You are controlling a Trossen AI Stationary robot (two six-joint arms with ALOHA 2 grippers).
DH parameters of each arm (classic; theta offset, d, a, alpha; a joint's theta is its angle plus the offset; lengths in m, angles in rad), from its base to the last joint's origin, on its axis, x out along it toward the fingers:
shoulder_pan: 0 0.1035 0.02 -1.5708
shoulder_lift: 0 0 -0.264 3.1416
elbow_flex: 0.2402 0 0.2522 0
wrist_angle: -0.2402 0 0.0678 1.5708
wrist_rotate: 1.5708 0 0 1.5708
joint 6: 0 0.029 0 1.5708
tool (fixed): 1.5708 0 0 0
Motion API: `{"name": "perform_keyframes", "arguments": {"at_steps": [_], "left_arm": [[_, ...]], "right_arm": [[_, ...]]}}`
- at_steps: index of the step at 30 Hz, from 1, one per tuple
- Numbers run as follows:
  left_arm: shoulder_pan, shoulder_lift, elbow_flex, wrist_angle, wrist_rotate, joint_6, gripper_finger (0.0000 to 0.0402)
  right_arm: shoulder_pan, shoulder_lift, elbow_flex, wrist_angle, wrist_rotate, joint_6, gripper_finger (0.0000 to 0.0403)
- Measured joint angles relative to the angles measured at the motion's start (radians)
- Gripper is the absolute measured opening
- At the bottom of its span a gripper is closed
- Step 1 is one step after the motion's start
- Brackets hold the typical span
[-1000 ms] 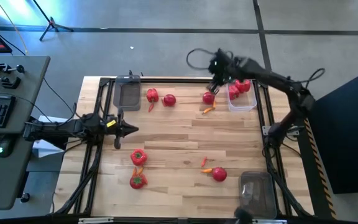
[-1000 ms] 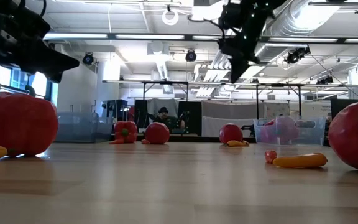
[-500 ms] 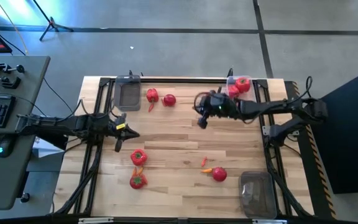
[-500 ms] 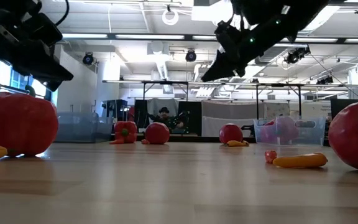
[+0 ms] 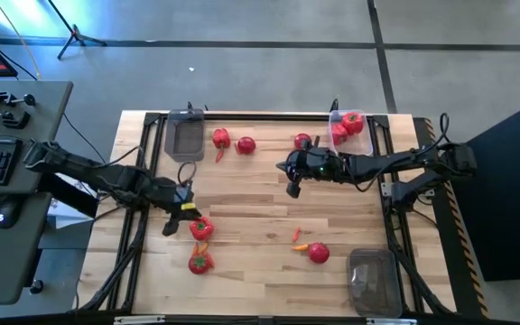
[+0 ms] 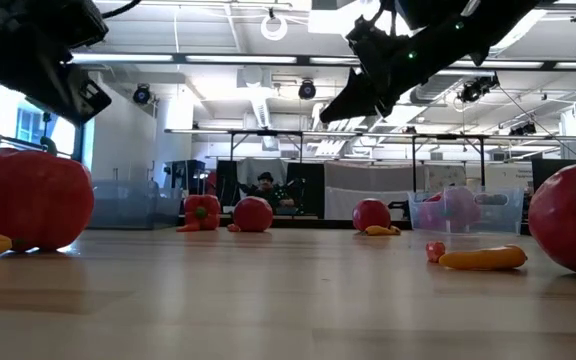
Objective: Sort produce into baskets
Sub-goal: Put the red bell pepper into the transparent bin
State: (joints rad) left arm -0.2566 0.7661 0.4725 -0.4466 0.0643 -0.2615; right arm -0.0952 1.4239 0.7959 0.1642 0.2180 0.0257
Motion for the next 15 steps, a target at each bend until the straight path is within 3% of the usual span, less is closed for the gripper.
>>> {"name": "perform_keyframes", "arguments": {"at_steps": [9, 15], "left_arm": [[-0.087, 0.149, 0.071, -0.057, -0.001, 0.001, 0.0136], [-0.087, 0.202, 0.093, -0.117, -0.055, -0.043, 0.0143]], "right_arm": [[0.0, 0.0, 0.0, -0.001, 0.0, 0.0, 0.0], [0.0, 0.0, 0.0, -0.002, 0.0, 0.001, 0.0]]}}
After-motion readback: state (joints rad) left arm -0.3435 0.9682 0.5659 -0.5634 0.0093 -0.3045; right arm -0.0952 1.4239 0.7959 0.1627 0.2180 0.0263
